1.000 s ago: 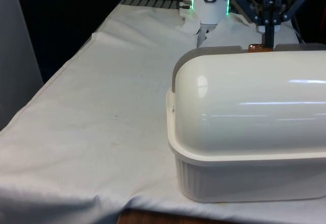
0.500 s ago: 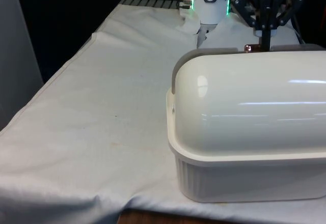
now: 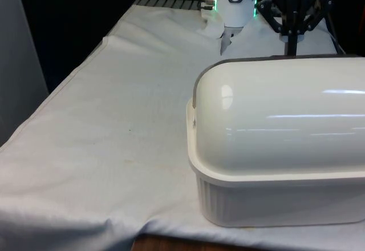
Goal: Open the lid, then close it.
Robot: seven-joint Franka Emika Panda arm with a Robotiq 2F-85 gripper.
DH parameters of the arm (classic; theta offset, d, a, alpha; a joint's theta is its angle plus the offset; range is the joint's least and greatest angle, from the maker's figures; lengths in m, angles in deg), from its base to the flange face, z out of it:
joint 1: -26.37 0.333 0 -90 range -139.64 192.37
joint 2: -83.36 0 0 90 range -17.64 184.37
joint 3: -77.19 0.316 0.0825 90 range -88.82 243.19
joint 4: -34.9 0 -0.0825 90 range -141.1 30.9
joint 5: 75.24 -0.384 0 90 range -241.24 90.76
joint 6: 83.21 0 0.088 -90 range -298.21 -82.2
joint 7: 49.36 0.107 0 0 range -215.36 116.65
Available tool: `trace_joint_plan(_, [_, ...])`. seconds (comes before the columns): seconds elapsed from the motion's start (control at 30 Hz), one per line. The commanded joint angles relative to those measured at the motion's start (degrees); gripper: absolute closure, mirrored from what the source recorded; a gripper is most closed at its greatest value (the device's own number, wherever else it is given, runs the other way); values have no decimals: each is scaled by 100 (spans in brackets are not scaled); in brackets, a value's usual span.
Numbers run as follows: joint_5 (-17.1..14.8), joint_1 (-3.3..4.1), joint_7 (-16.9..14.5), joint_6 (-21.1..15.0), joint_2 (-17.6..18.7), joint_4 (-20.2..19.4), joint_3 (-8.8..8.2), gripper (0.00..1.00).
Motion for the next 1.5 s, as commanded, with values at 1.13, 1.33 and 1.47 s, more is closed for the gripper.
trace_joint_plan(1.13, [-46,-6,-321,676,172,-350,34,100])
trace_joint_plan(1.33, [-23,17,-338,665,52,-521,29,100])
trace_joint_plan(1.47, [-11,29,-315,630,-97,-722,34,100])
